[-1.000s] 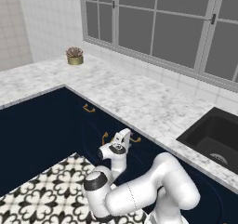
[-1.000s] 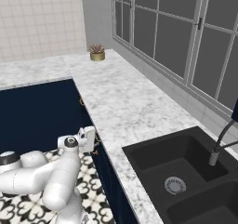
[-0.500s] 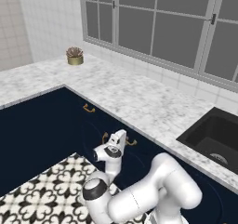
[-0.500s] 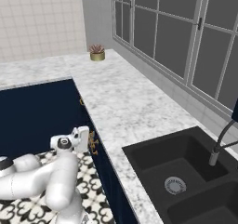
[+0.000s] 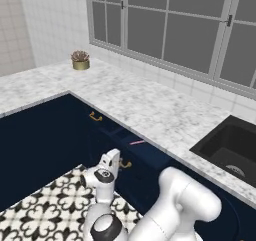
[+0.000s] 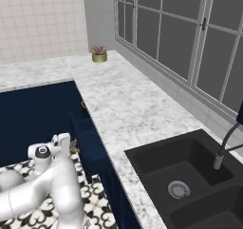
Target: Take a straw from the drawer in front and place it inside the glass cup on the dining counter.
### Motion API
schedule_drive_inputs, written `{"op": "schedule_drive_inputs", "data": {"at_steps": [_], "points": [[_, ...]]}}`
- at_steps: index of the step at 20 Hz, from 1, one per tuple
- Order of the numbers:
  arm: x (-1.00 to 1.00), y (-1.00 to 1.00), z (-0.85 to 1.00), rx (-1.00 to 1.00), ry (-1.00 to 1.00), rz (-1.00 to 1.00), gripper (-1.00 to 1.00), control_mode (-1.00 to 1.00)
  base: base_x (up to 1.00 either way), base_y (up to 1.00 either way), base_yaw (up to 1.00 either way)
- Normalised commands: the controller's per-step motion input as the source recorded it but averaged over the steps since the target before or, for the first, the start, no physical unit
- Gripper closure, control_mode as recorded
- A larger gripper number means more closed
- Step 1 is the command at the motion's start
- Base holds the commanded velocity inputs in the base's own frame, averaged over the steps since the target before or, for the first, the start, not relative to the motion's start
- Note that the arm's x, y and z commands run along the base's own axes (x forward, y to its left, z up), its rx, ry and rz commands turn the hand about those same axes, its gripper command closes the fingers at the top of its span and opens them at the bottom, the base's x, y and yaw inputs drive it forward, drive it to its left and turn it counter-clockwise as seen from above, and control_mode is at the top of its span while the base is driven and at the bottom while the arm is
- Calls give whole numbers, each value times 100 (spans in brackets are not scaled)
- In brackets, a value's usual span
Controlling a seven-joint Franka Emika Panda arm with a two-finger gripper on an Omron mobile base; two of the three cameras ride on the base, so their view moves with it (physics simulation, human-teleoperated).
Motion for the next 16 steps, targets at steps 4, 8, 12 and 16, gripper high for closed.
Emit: {"op": "schedule_drive_inputs", "data": {"at_steps": [4, 8, 12, 16], "points": [[-49, 100, 0, 0, 6, 6, 100, -100, 0, 0, 0], [-39, 100, -1, 0, 11, 6, 100, -100, 0, 0, 0], [-38, 100, 0, 0, 15, 4, 100, -100, 0, 0, 0], [-38, 100, -2, 0, 17, 4, 100, -100, 0, 0, 0]]}}
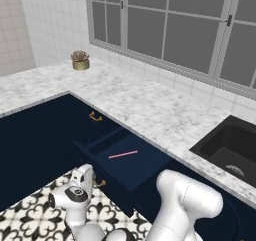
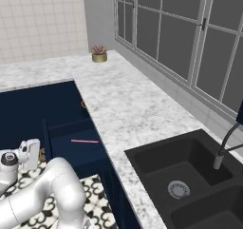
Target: Take a straw from the drawer in front and place it inside the glass cup on the dining counter.
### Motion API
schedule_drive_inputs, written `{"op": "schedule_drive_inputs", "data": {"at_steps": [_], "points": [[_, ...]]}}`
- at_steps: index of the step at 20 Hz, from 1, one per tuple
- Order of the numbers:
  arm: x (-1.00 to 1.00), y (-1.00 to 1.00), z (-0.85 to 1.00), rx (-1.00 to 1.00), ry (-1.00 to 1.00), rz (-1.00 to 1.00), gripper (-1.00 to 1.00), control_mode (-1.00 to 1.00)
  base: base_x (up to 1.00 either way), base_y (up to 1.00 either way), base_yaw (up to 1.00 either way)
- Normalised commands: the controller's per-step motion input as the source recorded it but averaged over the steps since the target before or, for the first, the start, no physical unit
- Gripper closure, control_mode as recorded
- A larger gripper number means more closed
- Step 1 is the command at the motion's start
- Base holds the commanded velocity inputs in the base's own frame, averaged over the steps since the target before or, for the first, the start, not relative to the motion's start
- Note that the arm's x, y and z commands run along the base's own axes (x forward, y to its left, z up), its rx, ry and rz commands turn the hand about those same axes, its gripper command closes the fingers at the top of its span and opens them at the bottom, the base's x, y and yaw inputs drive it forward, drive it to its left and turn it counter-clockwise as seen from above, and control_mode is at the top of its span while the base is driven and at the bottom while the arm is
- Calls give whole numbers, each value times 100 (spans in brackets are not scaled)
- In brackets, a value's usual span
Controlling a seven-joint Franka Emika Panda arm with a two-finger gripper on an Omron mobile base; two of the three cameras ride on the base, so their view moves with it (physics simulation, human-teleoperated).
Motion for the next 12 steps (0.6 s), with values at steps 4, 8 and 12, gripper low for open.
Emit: {"op": "schedule_drive_inputs", "data": {"at_steps": [4, 8, 12], "points": [[-28, 71, 7, 1, 14, 2, -100, -100, 0, 0, 0], [-24, 3, 80, 20, 12, 0, -100, -100, 0, 0, 0], [-19, 0, 88, 29, 23, 0, -100, -100, 0, 0, 0]]}}
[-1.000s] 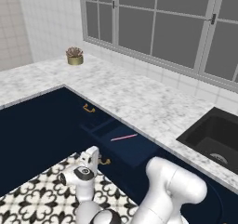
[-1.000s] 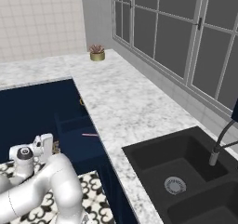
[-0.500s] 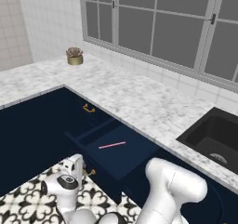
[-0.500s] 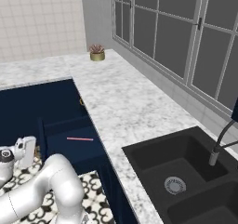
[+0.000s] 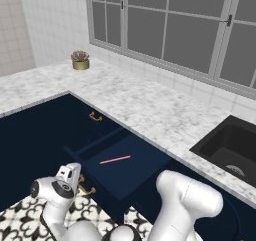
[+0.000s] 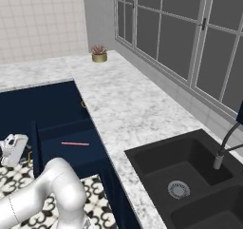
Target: Take a straw from the drawer in front and place it inside the glass cup on the dining counter.
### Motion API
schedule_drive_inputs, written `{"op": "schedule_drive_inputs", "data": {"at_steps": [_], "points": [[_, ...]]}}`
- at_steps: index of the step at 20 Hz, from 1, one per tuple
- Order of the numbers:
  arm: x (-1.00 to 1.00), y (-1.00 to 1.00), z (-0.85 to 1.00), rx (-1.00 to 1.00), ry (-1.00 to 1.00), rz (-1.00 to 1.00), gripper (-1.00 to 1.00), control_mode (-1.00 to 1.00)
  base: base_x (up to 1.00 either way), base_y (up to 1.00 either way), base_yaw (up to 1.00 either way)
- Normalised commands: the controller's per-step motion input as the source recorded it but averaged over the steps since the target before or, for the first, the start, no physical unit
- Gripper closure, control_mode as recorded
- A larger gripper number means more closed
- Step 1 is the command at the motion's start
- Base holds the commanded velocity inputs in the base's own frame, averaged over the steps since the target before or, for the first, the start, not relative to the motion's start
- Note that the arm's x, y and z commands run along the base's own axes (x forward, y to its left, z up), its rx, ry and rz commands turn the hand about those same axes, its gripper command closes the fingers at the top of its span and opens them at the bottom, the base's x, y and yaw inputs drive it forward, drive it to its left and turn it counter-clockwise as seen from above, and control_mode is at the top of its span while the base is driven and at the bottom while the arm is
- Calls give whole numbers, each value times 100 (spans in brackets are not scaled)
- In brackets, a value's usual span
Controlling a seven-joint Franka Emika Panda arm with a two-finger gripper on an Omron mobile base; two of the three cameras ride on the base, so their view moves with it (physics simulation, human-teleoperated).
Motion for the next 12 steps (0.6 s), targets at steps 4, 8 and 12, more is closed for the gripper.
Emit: {"op": "schedule_drive_inputs", "data": {"at_steps": [4, 8, 12], "points": [[-22, 1, 38, 28, 36, 0, -100, -100, 0, 0, 0], [-51, -3, 88, 27, 14, 0, -100, -100, 0, 0, 0], [-69, -33, 100, 18, -2, 0, -100, -100, 0, 0, 0]]}}
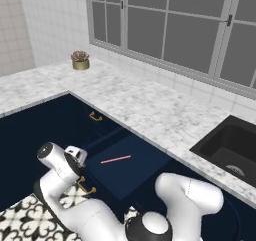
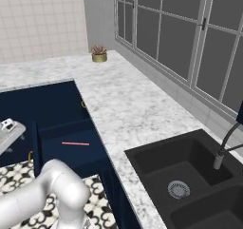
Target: Take a straw from the drawer in front and place it inside the glass cup on the dining counter.
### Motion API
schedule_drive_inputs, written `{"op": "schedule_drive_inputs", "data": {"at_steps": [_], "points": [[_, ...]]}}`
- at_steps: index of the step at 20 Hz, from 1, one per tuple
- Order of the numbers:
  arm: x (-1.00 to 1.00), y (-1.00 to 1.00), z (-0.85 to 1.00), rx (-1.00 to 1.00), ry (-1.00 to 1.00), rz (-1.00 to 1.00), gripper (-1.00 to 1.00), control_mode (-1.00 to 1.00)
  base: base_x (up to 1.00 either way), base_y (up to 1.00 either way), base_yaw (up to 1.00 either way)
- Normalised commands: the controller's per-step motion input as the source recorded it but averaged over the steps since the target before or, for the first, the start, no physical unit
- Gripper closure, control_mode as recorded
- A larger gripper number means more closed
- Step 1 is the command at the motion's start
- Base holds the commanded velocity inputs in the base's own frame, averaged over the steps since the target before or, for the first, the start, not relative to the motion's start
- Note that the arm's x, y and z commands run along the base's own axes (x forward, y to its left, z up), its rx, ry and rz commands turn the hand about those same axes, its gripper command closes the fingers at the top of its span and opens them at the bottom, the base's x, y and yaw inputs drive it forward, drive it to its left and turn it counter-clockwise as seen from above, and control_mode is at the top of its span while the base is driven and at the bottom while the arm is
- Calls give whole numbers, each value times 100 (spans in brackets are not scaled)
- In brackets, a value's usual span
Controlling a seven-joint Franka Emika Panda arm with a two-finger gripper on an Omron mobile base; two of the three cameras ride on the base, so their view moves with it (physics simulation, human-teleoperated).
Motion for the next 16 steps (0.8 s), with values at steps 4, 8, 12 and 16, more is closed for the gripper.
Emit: {"op": "schedule_drive_inputs", "data": {"at_steps": [4, 8, 12, 16], "points": [[-41, -58, 99, 12, -1, -5, -100, -100, 0, 0, 0], [3, -91, 56, 1, 6, -17, -100, -100, 0, 0, 0], [39, -91, 7, 1, 21, -15, -100, -100, 0, 0, 0], [46, -56, -16, 4, 21, -6, -100, -100, 0, 0, 0]]}}
